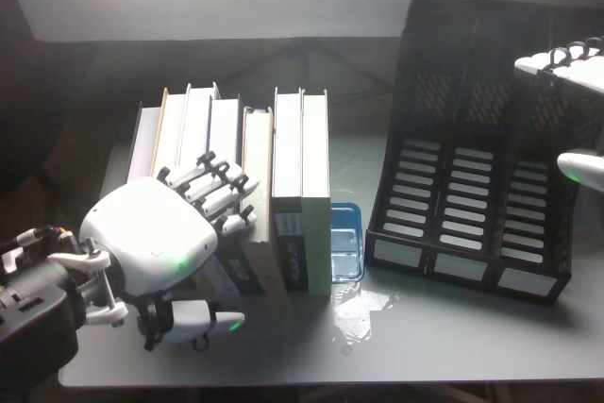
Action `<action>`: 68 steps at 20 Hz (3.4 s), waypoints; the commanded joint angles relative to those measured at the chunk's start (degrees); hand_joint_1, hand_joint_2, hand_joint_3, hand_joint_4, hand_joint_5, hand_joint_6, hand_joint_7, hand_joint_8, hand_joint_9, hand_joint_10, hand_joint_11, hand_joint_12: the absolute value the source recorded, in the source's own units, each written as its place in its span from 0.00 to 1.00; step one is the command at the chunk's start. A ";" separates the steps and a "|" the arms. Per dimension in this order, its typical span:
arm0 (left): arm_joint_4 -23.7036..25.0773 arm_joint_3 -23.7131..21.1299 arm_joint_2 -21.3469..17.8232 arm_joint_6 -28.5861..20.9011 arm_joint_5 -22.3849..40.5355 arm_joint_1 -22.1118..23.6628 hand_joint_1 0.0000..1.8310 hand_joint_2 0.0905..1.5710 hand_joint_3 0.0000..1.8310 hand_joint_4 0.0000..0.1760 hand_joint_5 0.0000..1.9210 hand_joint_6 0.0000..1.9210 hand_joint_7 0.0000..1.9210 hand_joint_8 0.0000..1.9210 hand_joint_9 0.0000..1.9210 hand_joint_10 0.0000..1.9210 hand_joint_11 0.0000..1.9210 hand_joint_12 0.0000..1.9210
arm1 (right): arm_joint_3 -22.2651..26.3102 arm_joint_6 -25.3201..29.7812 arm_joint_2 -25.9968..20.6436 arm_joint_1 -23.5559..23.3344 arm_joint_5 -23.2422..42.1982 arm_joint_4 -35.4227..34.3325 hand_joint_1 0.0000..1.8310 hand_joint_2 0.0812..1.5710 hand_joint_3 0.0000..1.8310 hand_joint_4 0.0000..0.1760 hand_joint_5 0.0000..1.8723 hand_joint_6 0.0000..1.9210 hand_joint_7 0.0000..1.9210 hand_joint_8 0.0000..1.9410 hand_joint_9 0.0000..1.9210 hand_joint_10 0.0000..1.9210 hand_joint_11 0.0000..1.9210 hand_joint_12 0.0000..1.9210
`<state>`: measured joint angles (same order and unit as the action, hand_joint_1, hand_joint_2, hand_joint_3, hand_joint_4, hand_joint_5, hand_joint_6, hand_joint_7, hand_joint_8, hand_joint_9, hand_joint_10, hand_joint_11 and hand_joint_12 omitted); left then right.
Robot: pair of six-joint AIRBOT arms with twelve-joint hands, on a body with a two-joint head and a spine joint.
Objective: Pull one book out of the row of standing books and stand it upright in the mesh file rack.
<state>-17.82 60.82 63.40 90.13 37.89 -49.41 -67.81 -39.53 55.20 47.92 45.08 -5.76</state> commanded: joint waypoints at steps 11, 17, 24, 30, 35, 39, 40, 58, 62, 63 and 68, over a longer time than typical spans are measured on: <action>3.64 -5.02 -1.67 -1.85 6.96 -4.97 0.08 0.73 0.00 0.00 0.26 0.00 0.00 0.00 0.00 0.00 0.00 0.00 | -0.09 0.10 -0.21 0.60 6.89 -1.65 0.35 0.90 0.00 0.00 0.00 0.00 0.00 0.00 0.00 0.00 0.00 0.00; 3.93 -6.00 -2.01 -4.41 8.03 -7.15 0.13 0.74 0.00 0.00 0.26 0.00 0.00 0.00 0.00 0.00 0.00 0.00 | -0.08 0.10 -0.21 0.82 6.92 -1.92 0.35 0.89 0.00 0.00 0.01 0.00 0.00 0.00 0.00 0.00 0.00 0.00; 4.70 -6.82 -3.89 -6.03 14.00 -7.04 0.02 0.77 0.01 0.14 0.14 0.00 0.00 0.00 0.00 0.00 0.00 0.00 | -0.08 0.10 -0.21 0.84 6.97 -1.93 0.34 0.89 0.00 0.00 0.01 0.00 0.00 0.00 0.00 0.00 0.00 0.00; 2.11 -7.65 -7.13 -6.32 19.95 -7.21 0.00 0.81 0.02 0.00 0.09 0.03 0.10 0.04 0.07 0.03 0.00 0.00 | 0.01 0.10 -0.22 0.88 6.98 -1.94 0.33 0.90 0.00 0.00 0.00 0.00 0.00 0.00 0.00 0.00 0.00 0.00; 0.06 -5.81 -6.05 -6.48 16.50 -7.22 0.00 0.78 0.00 0.00 0.42 0.12 0.32 0.38 0.15 0.65 0.00 0.85 | 0.02 0.10 -0.21 0.93 6.97 -2.02 0.31 0.91 0.00 0.00 0.00 0.00 0.00 0.00 0.00 0.00 0.00 0.00; -0.17 -2.90 -3.77 -9.74 12.78 -7.15 0.00 0.79 0.00 0.00 0.40 0.19 0.31 0.48 0.17 0.71 0.00 0.97 | 0.01 0.09 -0.21 1.06 6.97 -2.22 0.32 0.90 0.00 0.00 0.00 0.00 0.00 0.00 0.00 0.00 0.00 0.00; -0.24 -1.36 -2.66 -11.58 11.30 -6.84 0.00 0.79 0.00 0.00 0.40 0.17 0.31 0.46 0.17 0.70 0.01 0.97 | 0.01 0.03 -0.21 1.13 6.97 -2.33 0.33 0.90 0.00 0.00 0.00 0.00 0.00 0.00 0.00 0.00 0.00 0.00; -2.15 4.76 0.88 -17.18 9.44 -3.72 0.03 0.84 0.00 0.00 0.22 0.04 0.28 0.71 0.21 0.93 0.14 1.00 | 0.44 0.65 -0.26 1.52 7.79 -1.23 0.29 0.90 0.00 0.00 0.00 0.00 0.00 0.00 0.00 0.00 0.00 0.00; -2.00 0.58 -3.72 -20.35 19.67 -7.42 0.25 0.88 0.00 0.00 0.32 0.20 0.33 0.68 0.27 0.84 0.17 1.00 | 2.36 1.15 -1.72 -0.04 7.88 4.46 0.34 0.88 0.01 0.00 0.01 0.00 0.00 0.00 0.00 0.00 0.01 0.15; -1.97 -0.28 -4.81 -20.67 22.03 -8.05 0.28 0.88 0.00 0.00 0.29 0.26 0.33 0.70 0.30 0.88 0.24 1.00 | 2.86 0.93 -2.02 -0.56 7.68 5.94 0.36 0.89 0.00 0.00 0.01 0.00 0.00 0.00 0.00 0.00 0.00 0.27; -2.14 -3.17 -9.54 -20.74 31.73 -9.35 0.24 0.89 0.00 0.00 0.23 0.10 0.27 0.51 0.21 0.72 0.13 0.97 | 4.25 3.47 -2.12 -6.34 3.13 18.26 0.44 0.82 0.00 0.00 0.02 0.00 0.00 0.00 0.00 0.00 0.00 0.37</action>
<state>-20.03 57.67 54.35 69.19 62.02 -58.85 -63.55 -36.16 53.36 41.56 42.48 14.98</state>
